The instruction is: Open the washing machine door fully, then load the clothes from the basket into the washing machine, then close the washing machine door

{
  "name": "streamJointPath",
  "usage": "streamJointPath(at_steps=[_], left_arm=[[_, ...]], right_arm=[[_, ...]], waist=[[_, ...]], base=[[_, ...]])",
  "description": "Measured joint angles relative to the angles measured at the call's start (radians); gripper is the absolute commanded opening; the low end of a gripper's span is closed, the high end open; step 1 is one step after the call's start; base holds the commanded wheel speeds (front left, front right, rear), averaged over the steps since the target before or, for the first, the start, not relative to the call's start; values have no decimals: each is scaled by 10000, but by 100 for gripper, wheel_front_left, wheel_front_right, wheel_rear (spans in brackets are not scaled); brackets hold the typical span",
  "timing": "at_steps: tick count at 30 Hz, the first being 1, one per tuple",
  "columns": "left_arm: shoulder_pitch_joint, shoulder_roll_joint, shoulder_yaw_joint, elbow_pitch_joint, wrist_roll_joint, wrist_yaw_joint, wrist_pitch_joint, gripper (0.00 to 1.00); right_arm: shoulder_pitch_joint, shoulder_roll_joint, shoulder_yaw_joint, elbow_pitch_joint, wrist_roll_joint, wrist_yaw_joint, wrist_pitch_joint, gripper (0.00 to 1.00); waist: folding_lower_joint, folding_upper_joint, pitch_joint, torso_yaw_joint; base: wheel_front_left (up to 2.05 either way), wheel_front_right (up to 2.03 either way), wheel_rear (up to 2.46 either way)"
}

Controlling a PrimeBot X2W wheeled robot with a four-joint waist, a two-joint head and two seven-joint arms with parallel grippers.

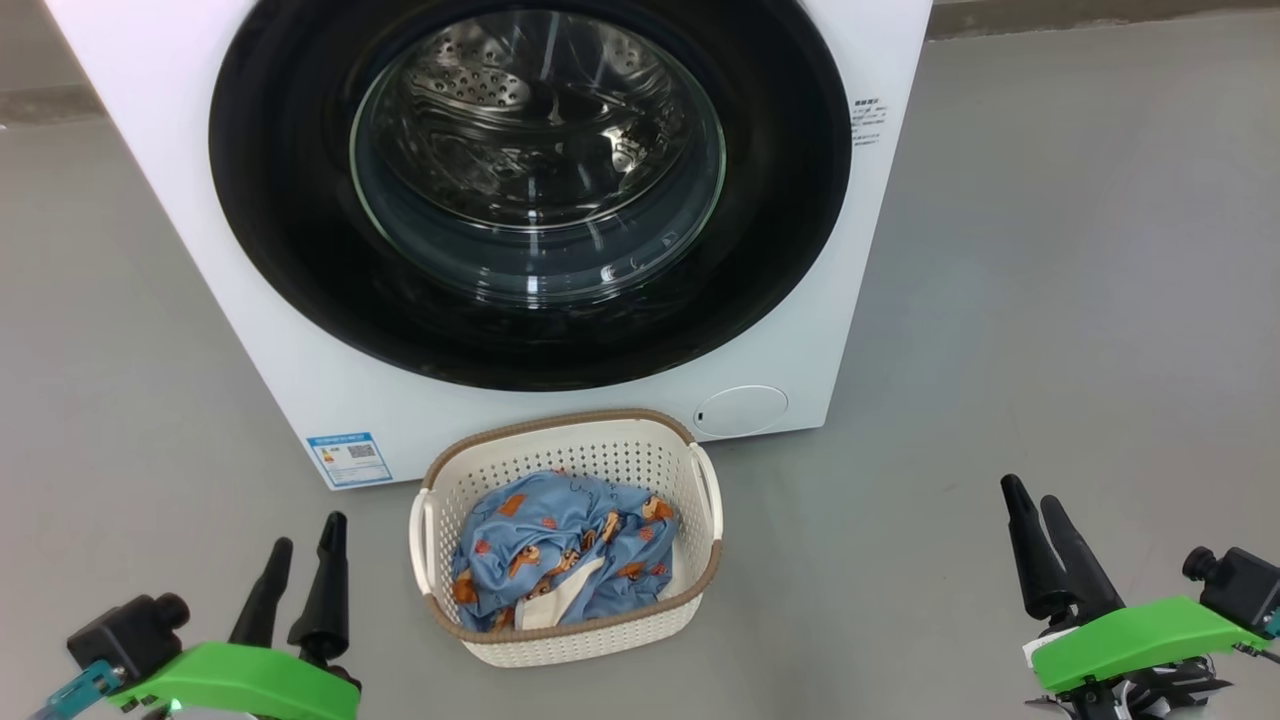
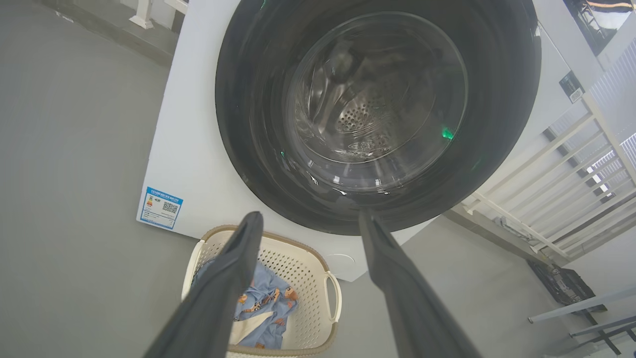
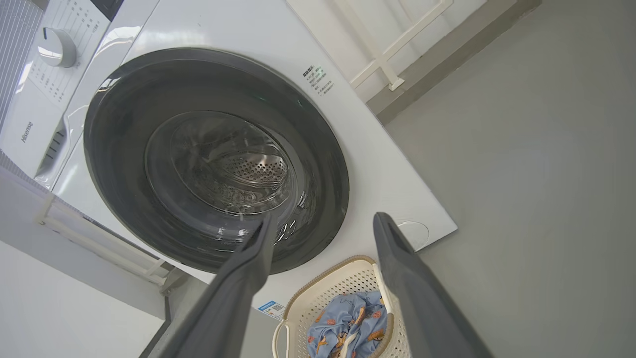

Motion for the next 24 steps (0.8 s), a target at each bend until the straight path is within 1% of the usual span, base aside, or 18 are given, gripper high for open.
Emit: streamJointPath(at_steps=[11, 24], left_arm=[[-7, 13, 155, 215, 1797, 21, -276, 100], [-160, 92, 247, 297, 3568, 29, -677, 100]], right_arm=[[-8, -44, 92, -136, -1310, 0, -221, 100], [-39, -59, 105, -326, -2863, 2, -336, 100]], waist=[[0, 0, 39, -89], [0, 0, 96, -160]], base=[[0, 0, 0], [0, 0, 0]])
